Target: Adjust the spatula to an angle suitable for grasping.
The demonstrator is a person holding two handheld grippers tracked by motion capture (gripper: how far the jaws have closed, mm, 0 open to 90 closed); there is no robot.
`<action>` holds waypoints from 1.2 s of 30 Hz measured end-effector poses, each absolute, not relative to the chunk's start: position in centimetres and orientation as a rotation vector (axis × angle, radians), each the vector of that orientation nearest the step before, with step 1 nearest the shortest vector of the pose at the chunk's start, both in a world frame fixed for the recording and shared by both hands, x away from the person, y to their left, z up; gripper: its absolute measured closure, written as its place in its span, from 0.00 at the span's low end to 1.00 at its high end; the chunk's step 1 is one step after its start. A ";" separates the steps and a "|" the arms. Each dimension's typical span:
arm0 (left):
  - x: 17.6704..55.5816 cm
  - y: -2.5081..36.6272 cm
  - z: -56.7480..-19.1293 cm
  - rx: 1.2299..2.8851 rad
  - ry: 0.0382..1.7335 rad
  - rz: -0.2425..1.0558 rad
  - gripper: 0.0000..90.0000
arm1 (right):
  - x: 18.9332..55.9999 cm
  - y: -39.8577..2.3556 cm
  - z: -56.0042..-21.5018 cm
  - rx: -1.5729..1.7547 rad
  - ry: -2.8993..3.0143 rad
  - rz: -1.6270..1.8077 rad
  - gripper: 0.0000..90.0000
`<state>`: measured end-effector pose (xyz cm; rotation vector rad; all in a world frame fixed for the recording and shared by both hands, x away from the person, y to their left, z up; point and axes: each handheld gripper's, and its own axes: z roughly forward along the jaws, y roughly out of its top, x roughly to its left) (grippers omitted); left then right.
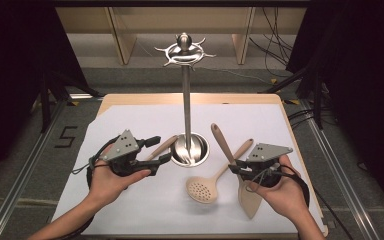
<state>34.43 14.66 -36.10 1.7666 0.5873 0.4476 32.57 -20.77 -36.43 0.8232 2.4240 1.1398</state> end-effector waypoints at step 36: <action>35.1 6.6 -31.8 1.696 0.425 0.340 0.44 | 32.7 -18.5 -34.9 0.941 2.269 1.274 0.88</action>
